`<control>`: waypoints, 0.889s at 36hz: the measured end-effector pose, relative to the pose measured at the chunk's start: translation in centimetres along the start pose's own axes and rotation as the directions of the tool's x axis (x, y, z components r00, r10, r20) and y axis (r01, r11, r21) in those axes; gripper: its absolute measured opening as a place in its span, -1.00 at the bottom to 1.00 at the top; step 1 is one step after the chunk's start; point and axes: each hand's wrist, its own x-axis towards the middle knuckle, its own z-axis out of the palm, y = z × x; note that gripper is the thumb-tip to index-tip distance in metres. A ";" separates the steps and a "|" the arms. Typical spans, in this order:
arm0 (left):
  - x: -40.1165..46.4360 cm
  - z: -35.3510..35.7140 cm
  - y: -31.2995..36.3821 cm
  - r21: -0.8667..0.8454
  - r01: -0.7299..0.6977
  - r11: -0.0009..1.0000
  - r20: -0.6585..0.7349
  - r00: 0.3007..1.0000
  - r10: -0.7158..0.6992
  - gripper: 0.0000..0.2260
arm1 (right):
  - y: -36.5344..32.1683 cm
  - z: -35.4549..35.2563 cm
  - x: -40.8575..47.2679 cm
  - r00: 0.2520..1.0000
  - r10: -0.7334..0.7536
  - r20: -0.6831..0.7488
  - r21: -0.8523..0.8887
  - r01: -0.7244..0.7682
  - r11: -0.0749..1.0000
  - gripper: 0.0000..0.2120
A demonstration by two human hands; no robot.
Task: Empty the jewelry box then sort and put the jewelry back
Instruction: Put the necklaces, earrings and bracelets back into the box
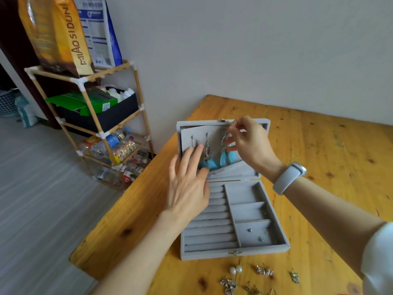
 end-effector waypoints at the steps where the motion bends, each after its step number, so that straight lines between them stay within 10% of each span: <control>1: -0.1 0.0 0.0 0.002 0.003 1.000 0.005 1.000 -0.003 -0.78 | 0.4 0.2 -0.1 0.999 -0.038 0.012 -0.084 0.039 0.996 -0.89; 32: -1.3 1.7 -0.4 -0.195 0.033 0.980 0.025 0.999 -0.029 -0.64 | 1.6 6.8 -0.6 0.930 -0.184 -0.320 -0.172 0.134 0.976 -0.81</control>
